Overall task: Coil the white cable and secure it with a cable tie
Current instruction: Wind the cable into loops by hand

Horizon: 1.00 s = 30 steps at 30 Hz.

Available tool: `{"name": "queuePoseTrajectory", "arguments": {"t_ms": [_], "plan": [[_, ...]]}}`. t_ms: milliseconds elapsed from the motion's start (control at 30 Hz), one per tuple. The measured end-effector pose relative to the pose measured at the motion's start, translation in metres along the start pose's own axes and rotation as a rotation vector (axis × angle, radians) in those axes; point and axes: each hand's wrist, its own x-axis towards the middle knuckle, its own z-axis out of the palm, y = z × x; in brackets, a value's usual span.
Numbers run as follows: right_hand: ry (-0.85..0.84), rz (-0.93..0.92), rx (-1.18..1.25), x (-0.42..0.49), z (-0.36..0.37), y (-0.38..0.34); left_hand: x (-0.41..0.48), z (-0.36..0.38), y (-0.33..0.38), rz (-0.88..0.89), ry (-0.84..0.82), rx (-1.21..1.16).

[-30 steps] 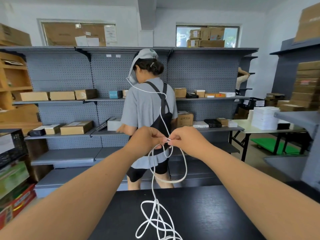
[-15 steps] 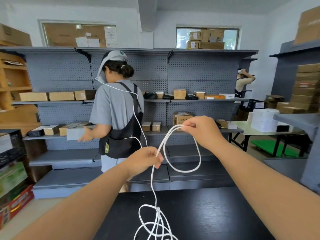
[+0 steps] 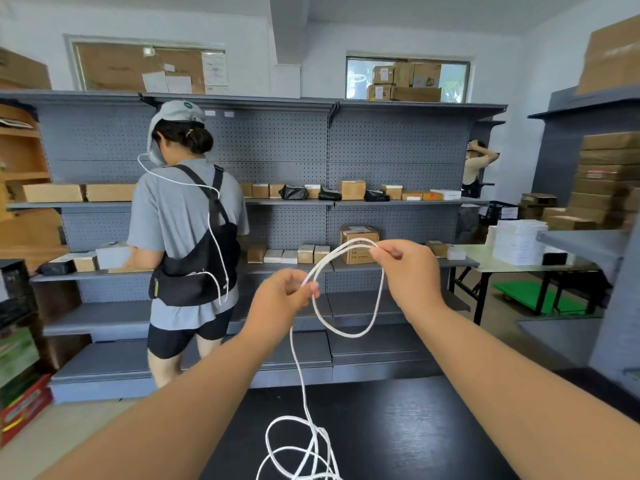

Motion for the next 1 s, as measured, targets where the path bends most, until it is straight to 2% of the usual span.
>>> {"name": "queuePoseTrajectory", "arguments": {"t_ms": [100,233,367,467,733,900,1000], "plan": [[-0.011,0.146,0.138,-0.004,0.006,0.008,0.007,-0.008,0.006,0.081,0.062,0.130],[-0.155,0.317,0.300,-0.009,0.010,0.019,0.013,-0.018,0.016,0.144,0.082,0.293],[-0.295,0.367,0.263,-0.009,0.007,0.023,0.019,-0.024,0.027,0.189,0.033,0.470],[-0.334,0.248,0.079,-0.007,0.003,0.017,0.022,-0.027,0.036,0.231,-0.023,0.615],[-0.391,-0.310,-0.493,-0.006,0.012,-0.018,0.022,-0.019,0.048,0.306,-0.129,0.798],[-0.466,-0.350,-0.625,-0.004,0.014,-0.024,0.019,-0.018,0.044,0.315,-0.177,0.819],[-0.506,-0.363,-0.621,-0.004,0.013,-0.026,0.015,-0.017,0.038,0.272,-0.182,0.711]]}}
